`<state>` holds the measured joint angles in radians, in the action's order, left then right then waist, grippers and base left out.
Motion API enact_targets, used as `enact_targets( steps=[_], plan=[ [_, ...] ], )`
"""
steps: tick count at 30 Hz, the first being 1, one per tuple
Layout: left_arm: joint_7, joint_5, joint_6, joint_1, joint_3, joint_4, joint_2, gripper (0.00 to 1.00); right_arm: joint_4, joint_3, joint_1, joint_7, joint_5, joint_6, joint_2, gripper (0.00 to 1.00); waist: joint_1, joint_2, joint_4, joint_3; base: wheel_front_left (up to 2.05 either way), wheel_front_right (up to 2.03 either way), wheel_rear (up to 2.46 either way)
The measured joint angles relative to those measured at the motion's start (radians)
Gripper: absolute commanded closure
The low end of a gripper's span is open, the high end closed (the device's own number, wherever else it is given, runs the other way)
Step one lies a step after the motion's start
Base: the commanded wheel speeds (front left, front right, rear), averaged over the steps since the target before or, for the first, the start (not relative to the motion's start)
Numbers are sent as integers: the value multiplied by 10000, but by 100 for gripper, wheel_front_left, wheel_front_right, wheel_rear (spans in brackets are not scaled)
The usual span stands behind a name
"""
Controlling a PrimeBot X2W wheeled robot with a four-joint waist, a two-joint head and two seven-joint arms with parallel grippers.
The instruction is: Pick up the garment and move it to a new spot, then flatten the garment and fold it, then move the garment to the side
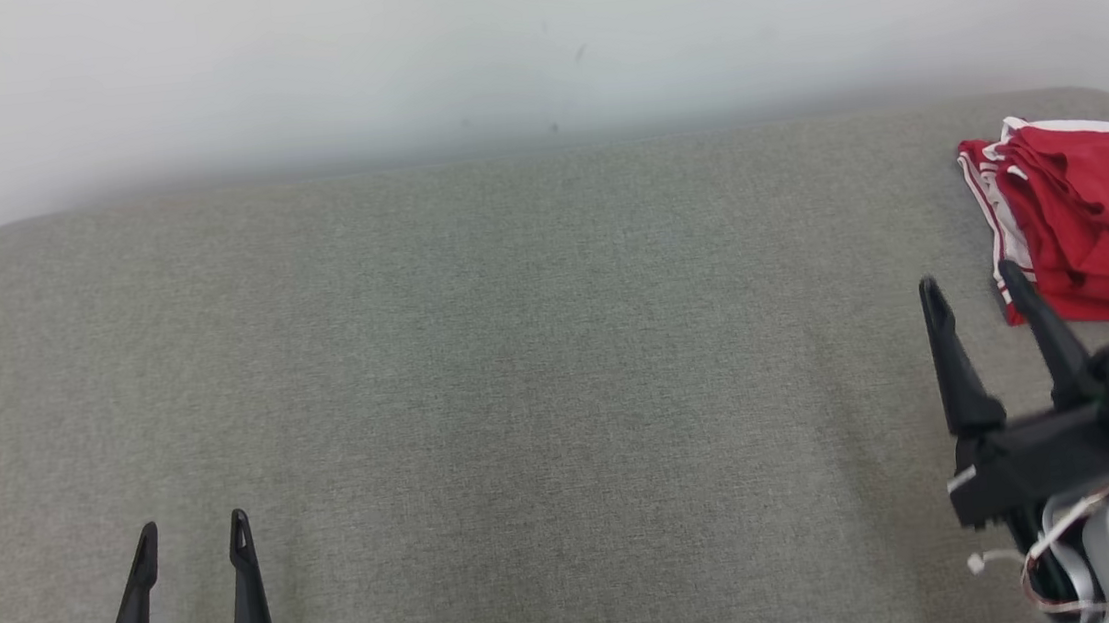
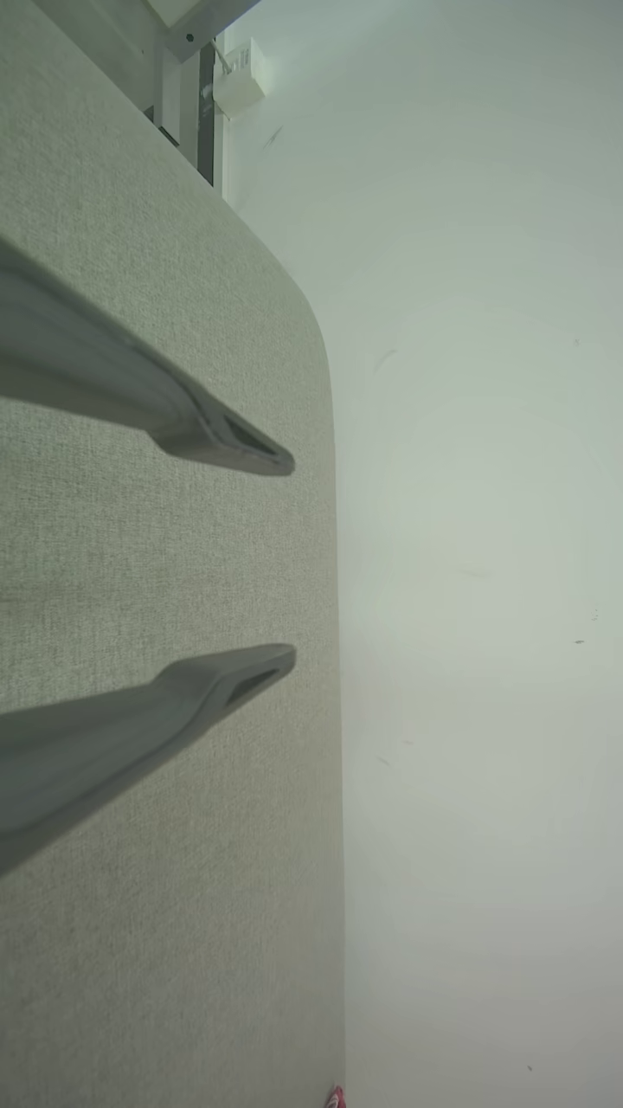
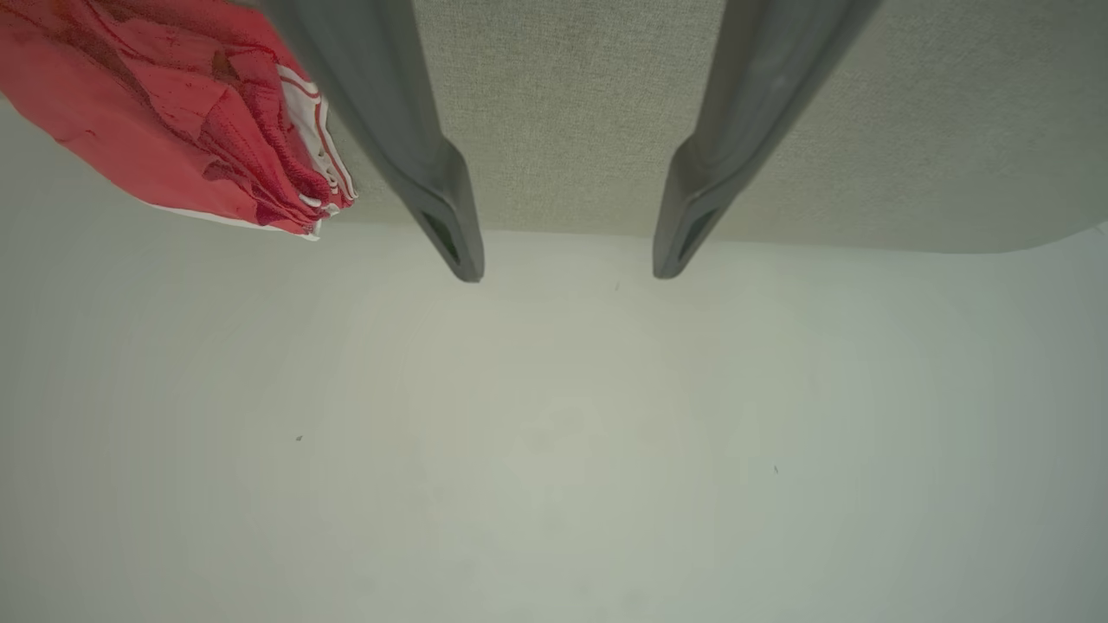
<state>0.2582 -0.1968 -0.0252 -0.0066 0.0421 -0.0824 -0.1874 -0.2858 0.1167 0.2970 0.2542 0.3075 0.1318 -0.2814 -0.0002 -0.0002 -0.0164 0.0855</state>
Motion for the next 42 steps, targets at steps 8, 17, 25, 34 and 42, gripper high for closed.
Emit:
enact_targets(
  steps=[8,17,25,34,42],
  plan=[
    [12,-77,-10,29,38,-148,13,0,924,-449,-1446,-176,-203,0,573,0,1,0,91,-109,0,0,0],
    [13,-161,-15,50,44,-228,31,0,1722,-825,-2460,-368,-416,0,1122,0,2,2,52,-200,0,0,0],
    [17,-255,-29,223,36,-393,67,0,1858,-1020,-3101,-430,-439,0,1287,0,1,1,2,-527,0,0,0],
    [31,-324,6,267,138,-612,73,0,1942,-1034,-3432,-518,-445,0,1421,0,1,1,51,-777,0,0,0],
    [31,-349,6,268,205,-742,29,0,1889,-1016,-3537,-527,-449,0,1440,0,1,1,109,-904,0,0,0]
  ],
)
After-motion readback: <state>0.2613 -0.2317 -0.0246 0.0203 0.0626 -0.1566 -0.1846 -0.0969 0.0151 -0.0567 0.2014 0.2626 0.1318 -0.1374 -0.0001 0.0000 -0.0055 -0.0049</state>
